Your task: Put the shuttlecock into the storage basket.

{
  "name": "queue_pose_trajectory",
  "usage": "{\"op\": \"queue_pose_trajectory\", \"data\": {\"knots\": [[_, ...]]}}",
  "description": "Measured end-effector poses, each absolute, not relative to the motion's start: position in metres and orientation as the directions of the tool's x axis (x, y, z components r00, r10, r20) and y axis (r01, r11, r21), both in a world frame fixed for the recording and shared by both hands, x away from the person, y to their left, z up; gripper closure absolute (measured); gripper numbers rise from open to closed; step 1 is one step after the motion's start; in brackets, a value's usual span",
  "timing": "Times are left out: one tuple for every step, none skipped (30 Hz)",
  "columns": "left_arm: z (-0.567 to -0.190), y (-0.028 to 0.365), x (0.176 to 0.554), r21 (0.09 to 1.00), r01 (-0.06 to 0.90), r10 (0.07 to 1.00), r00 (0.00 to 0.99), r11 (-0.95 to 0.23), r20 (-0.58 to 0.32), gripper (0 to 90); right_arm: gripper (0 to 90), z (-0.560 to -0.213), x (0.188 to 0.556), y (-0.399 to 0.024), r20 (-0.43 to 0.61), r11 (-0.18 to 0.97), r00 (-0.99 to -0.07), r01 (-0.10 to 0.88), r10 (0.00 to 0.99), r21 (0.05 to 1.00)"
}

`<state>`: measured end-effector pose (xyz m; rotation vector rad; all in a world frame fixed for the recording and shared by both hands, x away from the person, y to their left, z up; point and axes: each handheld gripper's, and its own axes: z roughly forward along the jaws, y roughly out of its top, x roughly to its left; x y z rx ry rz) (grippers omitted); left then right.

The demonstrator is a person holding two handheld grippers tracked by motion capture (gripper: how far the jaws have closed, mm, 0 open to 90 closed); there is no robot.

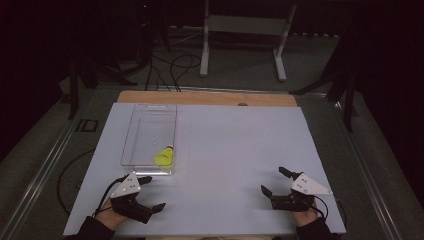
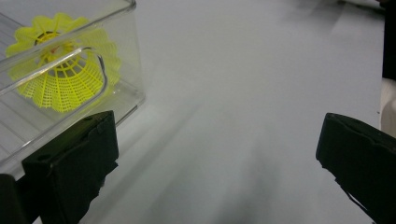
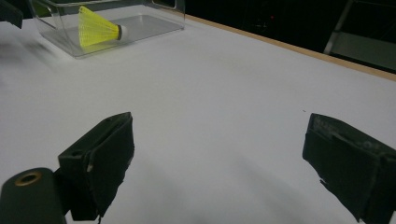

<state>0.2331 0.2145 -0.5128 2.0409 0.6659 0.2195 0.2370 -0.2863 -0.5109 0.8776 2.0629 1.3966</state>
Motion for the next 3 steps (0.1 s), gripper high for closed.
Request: {"op": "queue_pose_trajectory", "data": {"knots": [[-0.5128, 0.2146, 0.233, 0.838, 0.371, 0.535, 0.837, -0.4, -0.116, 0.0, 8.9, -0.5109, 0.2369, -0.2861, -0.045, 0.268, -0.67, 0.234, 0.741, 0.935], [-0.5127, 0.2144, 0.233, 0.837, 0.371, 0.538, 0.836, -0.402, -0.112, 0.0, 8.9, -0.511, 0.2369, -0.2861, -0.047, 0.269, -0.671, 0.231, 0.74, 0.935], [-0.5123, 0.2144, 0.2327, 0.839, 0.368, 0.535, 0.837, -0.4, -0.113, 0.0, 8.9, -0.511, 0.2369, -0.286, -0.049, 0.272, -0.67, 0.232, 0.74, 0.934]]}}
